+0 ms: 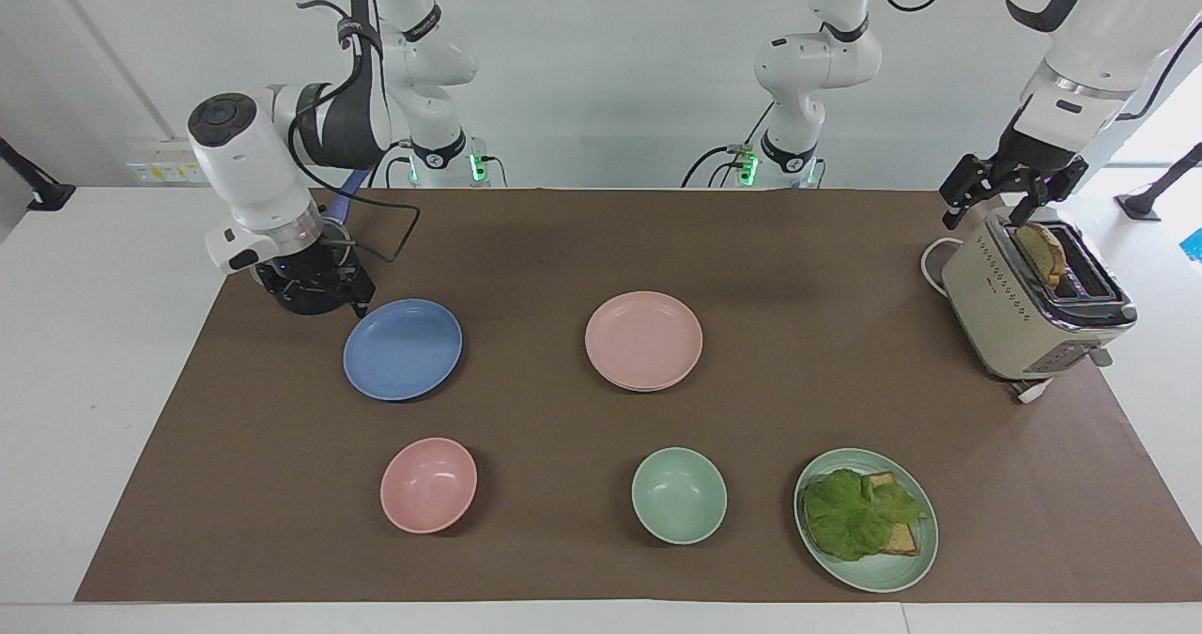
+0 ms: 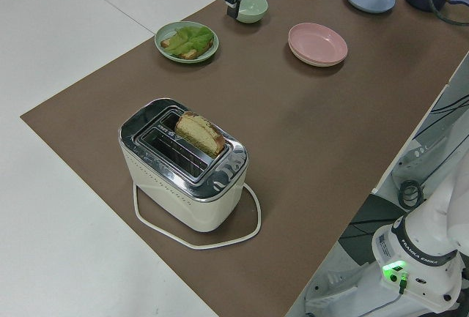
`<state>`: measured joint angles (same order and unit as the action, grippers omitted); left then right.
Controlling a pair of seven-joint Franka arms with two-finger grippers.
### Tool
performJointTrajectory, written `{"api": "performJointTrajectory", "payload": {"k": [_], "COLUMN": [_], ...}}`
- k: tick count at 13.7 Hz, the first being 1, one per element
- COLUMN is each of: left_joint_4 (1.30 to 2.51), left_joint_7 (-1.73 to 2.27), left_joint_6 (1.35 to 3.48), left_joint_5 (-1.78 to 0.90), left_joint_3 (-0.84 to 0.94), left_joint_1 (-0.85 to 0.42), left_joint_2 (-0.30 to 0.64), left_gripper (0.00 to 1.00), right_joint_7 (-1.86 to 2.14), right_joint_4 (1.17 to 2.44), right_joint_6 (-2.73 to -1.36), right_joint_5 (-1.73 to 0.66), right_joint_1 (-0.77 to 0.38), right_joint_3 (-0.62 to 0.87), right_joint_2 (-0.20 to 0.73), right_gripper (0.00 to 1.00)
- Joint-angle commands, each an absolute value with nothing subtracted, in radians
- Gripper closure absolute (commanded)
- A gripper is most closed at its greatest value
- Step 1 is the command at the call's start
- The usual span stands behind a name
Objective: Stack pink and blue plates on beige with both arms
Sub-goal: 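Grasp the light blue plate rim with the right gripper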
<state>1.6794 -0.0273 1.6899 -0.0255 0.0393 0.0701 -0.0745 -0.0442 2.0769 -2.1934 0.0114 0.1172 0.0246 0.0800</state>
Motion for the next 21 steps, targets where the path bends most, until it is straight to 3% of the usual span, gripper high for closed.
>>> {"api": "performJointTrajectory", "payload": {"k": [1,8,10,11,13,14,18,21], "left_joint_4": [1.677,1.677,1.677,1.677,1.677,1.677,1.677,1.677], "left_joint_7": [-0.015,-0.015,-0.015,-0.014,-0.015,-0.015,-0.015,-0.015], "left_joint_6": [1.677,1.677,1.677,1.675,1.677,1.677,1.677,1.677], "left_joint_5": [-0.014,-0.014,-0.014,-0.014,-0.014,-0.014,-0.014,-0.014], "left_joint_3": [0.046,0.044,0.046,0.046,0.046,0.046,0.046,0.046], "left_joint_1": [0.077,0.077,0.077,0.077,0.077,0.077,0.077,0.077], "left_joint_2": [-0.077,-0.077,-0.077,-0.077,-0.077,-0.077,-0.077,-0.077], "left_gripper": [0.00,0.00,0.00,0.00,0.00,0.00,0.00,0.00], "right_joint_7": [0.001,0.070,0.074,0.074,0.074,0.074,0.075,0.075], "right_joint_4": [2.134,2.195,2.200,2.200,2.200,2.195,2.180,2.105], "right_joint_6": [-2.296,-2.397,-2.398,-2.398,-2.392,-2.387,-2.382,-2.211], "right_joint_5": [0.018,0.017,0.015,0.009,-0.064,-0.119,-0.164,-0.167], "right_joint_1": [0.141,0.193,0.193,0.192,0.186,0.181,0.184,0.178], "right_joint_3": [0.032,0.035,0.037,0.038,0.038,0.038,0.038,0.043], "right_joint_2": [0.110,0.187,0.186,0.187,0.186,0.187,0.183,0.137], "right_gripper": [0.00,0.00,0.08,0.25,0.84,1.00,1.00,1.00]}}
